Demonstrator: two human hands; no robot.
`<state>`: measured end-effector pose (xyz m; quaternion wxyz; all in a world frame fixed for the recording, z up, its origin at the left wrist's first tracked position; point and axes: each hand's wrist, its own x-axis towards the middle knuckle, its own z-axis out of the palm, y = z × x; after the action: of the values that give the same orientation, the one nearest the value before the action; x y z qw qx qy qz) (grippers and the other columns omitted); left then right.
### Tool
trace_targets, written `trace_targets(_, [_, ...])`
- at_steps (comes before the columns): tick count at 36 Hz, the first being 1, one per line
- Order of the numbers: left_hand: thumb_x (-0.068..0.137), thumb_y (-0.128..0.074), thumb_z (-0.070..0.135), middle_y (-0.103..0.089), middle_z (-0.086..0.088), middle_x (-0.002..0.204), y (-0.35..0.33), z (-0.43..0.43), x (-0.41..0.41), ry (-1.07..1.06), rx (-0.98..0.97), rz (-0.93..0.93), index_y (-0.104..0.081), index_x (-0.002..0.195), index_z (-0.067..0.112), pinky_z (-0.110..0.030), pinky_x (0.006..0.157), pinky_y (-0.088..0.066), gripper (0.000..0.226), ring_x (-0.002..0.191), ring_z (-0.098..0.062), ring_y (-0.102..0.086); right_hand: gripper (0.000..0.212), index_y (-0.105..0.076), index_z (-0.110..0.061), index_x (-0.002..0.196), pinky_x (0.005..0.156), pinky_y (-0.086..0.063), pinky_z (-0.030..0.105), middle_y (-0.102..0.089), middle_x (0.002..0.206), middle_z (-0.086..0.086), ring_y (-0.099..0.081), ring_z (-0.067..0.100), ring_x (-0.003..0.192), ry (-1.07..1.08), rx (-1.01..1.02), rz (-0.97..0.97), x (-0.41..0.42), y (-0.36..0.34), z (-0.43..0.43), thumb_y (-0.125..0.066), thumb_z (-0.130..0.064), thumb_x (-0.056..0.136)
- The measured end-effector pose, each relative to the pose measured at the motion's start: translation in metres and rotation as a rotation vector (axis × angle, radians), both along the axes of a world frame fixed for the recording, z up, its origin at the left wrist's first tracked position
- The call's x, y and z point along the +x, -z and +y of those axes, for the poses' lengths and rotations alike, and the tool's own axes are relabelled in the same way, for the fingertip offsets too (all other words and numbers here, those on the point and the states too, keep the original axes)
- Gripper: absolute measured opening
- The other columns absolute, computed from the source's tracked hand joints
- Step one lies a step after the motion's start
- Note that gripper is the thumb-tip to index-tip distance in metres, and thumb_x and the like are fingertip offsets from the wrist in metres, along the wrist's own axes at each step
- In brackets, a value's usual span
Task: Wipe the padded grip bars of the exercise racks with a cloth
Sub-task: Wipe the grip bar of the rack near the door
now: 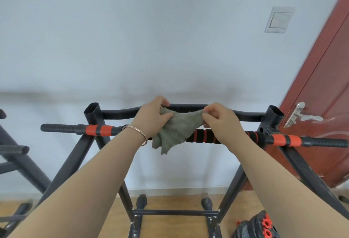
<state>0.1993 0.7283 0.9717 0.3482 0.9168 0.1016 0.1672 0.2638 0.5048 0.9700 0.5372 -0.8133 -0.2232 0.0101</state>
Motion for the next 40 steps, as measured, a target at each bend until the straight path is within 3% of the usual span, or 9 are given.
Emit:
trace_targets(7, [0.083,-0.072,0.044,-0.062,0.007,0.095,-0.037,0.012,-0.009,0.007,-0.230,0.022,-0.052,0.104,0.035,-0.029,0.064,-0.048,0.031,0.084,-0.010,-0.064,0.014,-0.061,-0.005,0.107,0.057,-0.058,0.031,-0.068,0.086,0.014,-0.068,0.021,0.057,0.009,0.322,0.297,0.003,-0.025,0.008,-0.049,-0.004,0.101])
trace_targets(9, [0.083,-0.069,0.051,-0.058,0.005,0.101,-0.033,0.009,-0.014,-0.070,-0.115,0.062,-0.053,0.106,0.031,-0.032,0.071,-0.047,0.034,0.092,-0.015,-0.061,0.015,-0.064,-0.007,0.105,0.055,-0.057,0.029,-0.067,0.081,0.012,-0.066,0.017,0.054,0.022,0.218,0.265,0.007,-0.025,0.005,-0.050,-0.005,0.099])
trace_targets(13, [0.091,-0.052,0.053,-0.050,-0.003,0.115,-0.005,-0.015,-0.010,-0.361,0.629,0.087,-0.055,0.115,0.026,-0.039,0.082,-0.038,0.036,0.104,-0.029,-0.047,0.014,-0.069,-0.024,0.093,0.059,-0.053,0.025,-0.071,0.083,-0.003,-0.067,0.009,0.065,0.018,-0.223,0.075,0.017,-0.016,-0.006,-0.057,-0.017,0.093])
trace_targets(16, [0.101,-0.042,0.037,-0.050,0.002,0.125,0.013,-0.032,0.002,-0.084,0.795,0.014,-0.058,0.121,0.027,-0.040,0.084,-0.041,0.027,0.112,-0.026,-0.047,0.018,-0.067,-0.022,0.087,0.059,-0.042,0.025,-0.066,0.081,-0.006,-0.060,0.011,0.072,0.030,-0.513,-0.106,0.024,-0.006,-0.012,-0.054,-0.032,0.095])
trace_targets(22, [0.085,-0.005,0.068,-0.063,0.012,0.099,0.008,-0.038,0.023,0.417,0.600,0.346,-0.058,0.109,0.034,-0.039,0.083,-0.047,0.068,0.091,-0.014,-0.057,0.045,-0.054,-0.012,0.081,0.062,-0.047,0.035,-0.061,0.078,0.007,-0.062,0.023,0.069,-0.042,-1.014,-0.067,0.041,0.003,-0.011,-0.027,-0.041,0.102])
trace_targets(28, [0.080,-0.019,0.083,-0.060,0.013,0.071,0.018,-0.030,0.026,0.464,0.685,0.362,-0.046,0.096,0.044,-0.035,0.067,-0.046,0.050,0.068,-0.007,-0.057,0.070,-0.067,-0.007,0.090,0.069,-0.059,0.036,-0.074,0.067,0.008,-0.072,0.023,0.057,-0.220,-0.987,0.316,0.052,-0.003,-0.021,-0.023,-0.061,0.092])
trace_targets(32, [0.092,-0.013,0.070,-0.053,0.009,0.068,0.020,-0.036,0.027,0.385,0.760,0.345,-0.042,0.078,0.035,-0.037,0.061,-0.043,0.047,0.066,-0.015,-0.054,0.056,-0.061,-0.007,0.081,0.054,-0.052,0.030,-0.063,0.047,0.002,-0.057,0.021,0.038,-0.136,-0.940,0.096,0.050,0.006,-0.021,-0.026,-0.049,0.094])
trace_targets(37, [0.099,-0.033,0.029,-0.053,0.002,0.073,0.028,-0.047,0.033,0.247,1.005,0.286,-0.041,0.090,0.018,-0.033,0.050,-0.037,0.017,0.064,-0.020,-0.052,0.026,-0.054,-0.012,0.085,0.048,-0.035,0.026,-0.045,0.058,-0.002,-0.044,0.020,0.047,-0.002,-1.206,-0.748,0.027,0.038,-0.034,-0.032,-0.023,0.093])
trace_targets(40, [0.093,-0.043,0.018,-0.049,0.001,0.076,0.023,-0.054,0.035,0.203,1.020,0.366,-0.042,0.088,0.018,-0.032,0.053,-0.035,0.005,0.069,-0.024,-0.052,0.015,-0.046,-0.013,0.075,0.048,-0.036,0.024,-0.041,0.054,-0.001,-0.043,0.022,0.045,0.043,-1.217,-0.709,0.017,0.039,-0.036,-0.057,-0.017,0.085])
